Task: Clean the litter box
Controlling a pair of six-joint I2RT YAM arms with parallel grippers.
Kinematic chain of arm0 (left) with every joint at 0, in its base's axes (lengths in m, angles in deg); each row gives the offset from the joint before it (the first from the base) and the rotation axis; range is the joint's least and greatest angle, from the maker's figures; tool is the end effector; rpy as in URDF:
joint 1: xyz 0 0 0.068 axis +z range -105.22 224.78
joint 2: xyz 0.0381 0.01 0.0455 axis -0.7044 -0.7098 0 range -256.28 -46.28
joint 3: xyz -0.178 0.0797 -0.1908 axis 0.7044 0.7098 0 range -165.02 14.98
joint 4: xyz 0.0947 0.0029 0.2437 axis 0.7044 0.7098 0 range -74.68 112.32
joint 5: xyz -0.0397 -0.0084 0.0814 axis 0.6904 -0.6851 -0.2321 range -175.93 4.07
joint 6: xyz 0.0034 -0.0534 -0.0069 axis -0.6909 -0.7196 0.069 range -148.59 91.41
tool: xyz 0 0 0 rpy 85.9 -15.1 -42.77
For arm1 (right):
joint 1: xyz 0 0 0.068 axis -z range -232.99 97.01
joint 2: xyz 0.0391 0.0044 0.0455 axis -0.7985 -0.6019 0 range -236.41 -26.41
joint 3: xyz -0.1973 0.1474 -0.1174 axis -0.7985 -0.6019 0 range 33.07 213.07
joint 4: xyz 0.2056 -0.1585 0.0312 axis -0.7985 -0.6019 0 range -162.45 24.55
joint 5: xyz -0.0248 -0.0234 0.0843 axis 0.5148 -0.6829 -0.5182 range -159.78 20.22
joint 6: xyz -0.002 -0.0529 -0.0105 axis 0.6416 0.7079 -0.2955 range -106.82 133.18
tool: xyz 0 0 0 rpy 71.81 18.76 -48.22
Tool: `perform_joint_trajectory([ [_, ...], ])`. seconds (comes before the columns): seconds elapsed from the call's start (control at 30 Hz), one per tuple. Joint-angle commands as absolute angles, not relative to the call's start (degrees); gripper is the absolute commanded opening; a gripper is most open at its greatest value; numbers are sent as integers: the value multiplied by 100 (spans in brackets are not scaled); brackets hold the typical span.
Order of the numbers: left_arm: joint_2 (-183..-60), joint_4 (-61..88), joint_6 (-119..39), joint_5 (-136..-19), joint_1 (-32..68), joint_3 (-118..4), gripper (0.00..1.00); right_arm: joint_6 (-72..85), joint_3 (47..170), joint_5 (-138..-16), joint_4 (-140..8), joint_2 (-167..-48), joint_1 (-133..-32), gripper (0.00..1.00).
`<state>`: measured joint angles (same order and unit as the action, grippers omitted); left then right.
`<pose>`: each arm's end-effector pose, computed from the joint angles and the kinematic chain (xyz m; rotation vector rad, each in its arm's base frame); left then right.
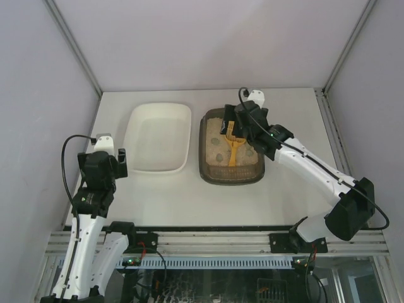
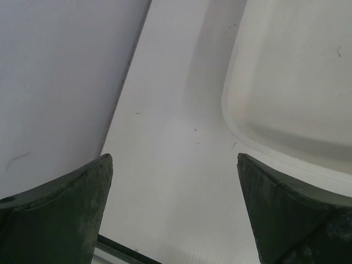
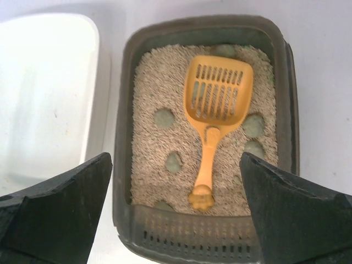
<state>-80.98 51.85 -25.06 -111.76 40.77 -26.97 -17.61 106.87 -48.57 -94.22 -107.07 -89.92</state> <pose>0.1317 0.0063 0.3024 -0.1392 2.0533 0.4628 0.2594 0.1787 0.3418 0.0913 2.1562 0.2807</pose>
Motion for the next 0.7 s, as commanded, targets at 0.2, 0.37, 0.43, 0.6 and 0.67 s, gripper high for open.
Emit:
perform_joint_trajectory([
  [0.2, -7942, 4981, -2526, -11250, 4010, -2606, 98, -1048, 11190, -4815, -9172, -10971, -9401, 100],
  [0.37, -7884, 4983, -2524, -11239, 3990, -2597, 98, -1021, 11186, -5165, -9219, -11108, -9369, 100],
  [0.43, -7872, 4977, -2525, -11240, 3978, -2585, 98, -1179, 11182, -5016, -9399, -11230, -9286, 99],
  [0.6, -7834, 4908, -2472, -11239, 3919, -2572, 100, -1948, 11164, -5623, -9844, -11615, -8713, 68],
  [0.67, -7886, 4773, -2225, -10917, 3894, -2578, 100, -2035, 11165, -5860, -9906, -11791, -8569, 58],
])
